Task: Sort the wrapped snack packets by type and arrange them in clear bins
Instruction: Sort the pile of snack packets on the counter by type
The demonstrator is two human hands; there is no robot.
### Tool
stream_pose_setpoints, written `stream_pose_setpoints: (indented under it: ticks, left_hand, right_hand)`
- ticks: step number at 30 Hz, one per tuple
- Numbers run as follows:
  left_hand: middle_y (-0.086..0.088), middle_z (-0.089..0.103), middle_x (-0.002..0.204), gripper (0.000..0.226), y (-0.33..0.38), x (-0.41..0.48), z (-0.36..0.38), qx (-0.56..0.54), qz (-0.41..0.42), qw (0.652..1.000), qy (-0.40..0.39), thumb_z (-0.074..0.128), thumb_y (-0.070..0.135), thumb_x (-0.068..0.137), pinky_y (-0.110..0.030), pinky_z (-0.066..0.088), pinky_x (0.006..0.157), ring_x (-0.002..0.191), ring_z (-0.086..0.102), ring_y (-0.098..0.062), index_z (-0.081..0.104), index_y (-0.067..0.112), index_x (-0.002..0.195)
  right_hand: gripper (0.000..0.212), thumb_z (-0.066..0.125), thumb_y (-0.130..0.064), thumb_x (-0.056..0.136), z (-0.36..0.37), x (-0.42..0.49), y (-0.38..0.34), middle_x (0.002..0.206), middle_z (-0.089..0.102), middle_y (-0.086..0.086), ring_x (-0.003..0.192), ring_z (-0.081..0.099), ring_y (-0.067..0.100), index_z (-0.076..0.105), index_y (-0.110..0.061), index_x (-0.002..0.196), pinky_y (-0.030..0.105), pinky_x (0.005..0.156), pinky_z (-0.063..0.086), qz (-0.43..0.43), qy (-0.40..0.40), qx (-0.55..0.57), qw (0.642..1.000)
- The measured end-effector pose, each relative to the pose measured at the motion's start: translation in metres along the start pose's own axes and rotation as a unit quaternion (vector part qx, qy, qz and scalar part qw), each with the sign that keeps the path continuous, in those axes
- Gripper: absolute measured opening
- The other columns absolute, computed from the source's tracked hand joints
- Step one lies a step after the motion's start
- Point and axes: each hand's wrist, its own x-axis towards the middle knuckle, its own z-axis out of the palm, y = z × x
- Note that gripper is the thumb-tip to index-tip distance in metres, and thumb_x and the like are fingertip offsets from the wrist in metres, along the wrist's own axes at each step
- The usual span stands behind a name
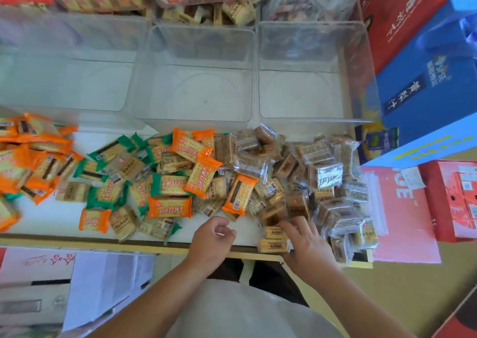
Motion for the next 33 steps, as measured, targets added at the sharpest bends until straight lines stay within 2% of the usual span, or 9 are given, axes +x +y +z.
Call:
stream_pose_setpoints:
  ticks: [7, 11, 15, 17, 21, 23, 25, 29, 33]
  left_hand:
    - [0.011, 0.069, 0.101, 0.021, 0.007, 0.005, -0.010, -0.015, 0.001, 1.000, 0.005, 0.072, 0.029, 0.093, -0.024, 0.050, 0.085, 0.096, 0.065, -0.007, 0.066, 0.027, 0.113]
    - [0.011, 0.069, 0.098, 0.014, 0.009, 0.005, -0.009, -0.032, 0.017, 0.999, 0.017, 0.073, 0.027, 0.093, -0.020, 0.049, 0.078, 0.092, 0.066, -0.005, 0.068, 0.029, 0.106]
    - [0.011, 0.070, 0.077, 0.009, 0.011, 0.004, -0.017, -0.071, 0.032, 0.996, 0.037, 0.072, 0.025, 0.093, -0.034, 0.057, 0.076, 0.078, 0.068, -0.011, 0.072, 0.031, 0.086]
    - [0.009, 0.068, 0.070, 0.011, 0.014, 0.003, -0.028, -0.087, 0.052, 0.992, 0.068, 0.073, 0.028, 0.092, -0.036, 0.056, 0.067, 0.068, 0.065, -0.008, 0.070, 0.028, 0.082]
    - [0.008, 0.055, 0.092, 0.031, 0.029, 0.013, -0.054, -0.054, 0.130, 0.962, 0.232, 0.081, 0.035, 0.085, -0.022, 0.046, 0.063, 0.074, 0.054, -0.006, 0.056, 0.023, 0.098]
    - [0.008, 0.052, 0.109, 0.049, 0.038, 0.033, -0.064, 0.003, 0.121, 0.961, 0.247, 0.082, 0.045, 0.082, -0.032, 0.052, 0.068, 0.086, 0.056, -0.013, 0.052, 0.025, 0.115]
    - [0.005, 0.056, 0.114, 0.061, 0.044, 0.053, -0.068, 0.115, 0.109, 0.963, 0.217, 0.080, 0.052, 0.080, -0.036, 0.052, 0.072, 0.094, 0.058, -0.019, 0.053, 0.023, 0.125]
    - [0.003, 0.060, 0.104, 0.048, 0.045, 0.064, -0.072, 0.220, 0.129, 0.952, 0.171, 0.080, 0.054, 0.077, -0.038, 0.055, 0.075, 0.095, 0.060, -0.020, 0.063, 0.023, 0.110]
    - [0.009, 0.060, 0.077, 0.031, 0.032, 0.052, -0.092, 0.097, 0.165, 0.969, 0.157, 0.076, 0.056, 0.083, -0.031, 0.047, 0.057, 0.070, 0.059, -0.010, 0.061, 0.029, 0.083]
  right_hand:
    - [0.099, 0.071, -0.058, 0.083, 0.004, 0.000, -0.001, 0.151, 0.025, -0.008, 0.140, 0.033, 0.016, 0.011, -0.035, 0.159, 0.032, 0.108, 0.044, 0.019, -0.011, 0.020, 1.000]
    - [0.099, 0.072, -0.063, 0.081, 0.004, -0.010, 0.001, 0.153, 0.027, -0.011, 0.137, 0.040, 0.014, 0.018, -0.036, 0.159, 0.029, 0.093, 0.054, 0.038, 0.033, 0.062, 0.997]
    - [0.051, 0.083, -0.042, 0.078, 0.004, -0.010, -0.003, 0.119, 0.063, -0.006, 0.104, 0.064, 0.022, 0.068, -0.023, 0.123, 0.032, 0.058, 0.056, -0.025, 0.240, 0.073, 0.968]
    - [0.023, 0.078, -0.029, 0.084, -0.004, 0.000, -0.011, 0.102, 0.066, -0.006, 0.089, 0.066, 0.022, 0.074, -0.019, 0.105, 0.032, 0.053, 0.054, -0.042, 0.297, 0.105, 0.948]
    - [0.020, 0.071, -0.036, 0.091, -0.032, 0.038, -0.050, 0.099, 0.066, -0.010, 0.084, 0.067, 0.011, 0.071, -0.022, 0.106, 0.036, 0.067, 0.060, 0.046, 0.175, 0.302, 0.936]
    - [0.031, 0.070, -0.048, 0.090, -0.048, 0.062, -0.077, 0.099, 0.066, -0.009, 0.089, 0.066, 0.012, 0.065, -0.024, 0.110, 0.037, 0.079, 0.059, 0.133, 0.071, 0.393, 0.907]
    - [0.044, 0.071, -0.057, 0.086, -0.056, 0.082, -0.100, 0.098, 0.064, -0.006, 0.083, 0.065, 0.014, 0.056, -0.023, 0.110, 0.036, 0.069, 0.057, 0.181, 0.022, 0.384, 0.905]
    - [0.053, 0.078, -0.053, 0.082, -0.048, 0.102, -0.121, 0.093, 0.059, -0.005, 0.075, 0.062, 0.013, 0.045, -0.023, 0.111, 0.034, 0.063, 0.054, 0.242, 0.033, 0.349, 0.905]
    - [0.047, 0.082, -0.045, 0.082, -0.043, 0.097, -0.126, 0.082, 0.061, -0.002, 0.064, 0.063, 0.016, 0.045, -0.022, 0.099, 0.033, 0.054, 0.049, 0.253, 0.106, 0.403, 0.873]
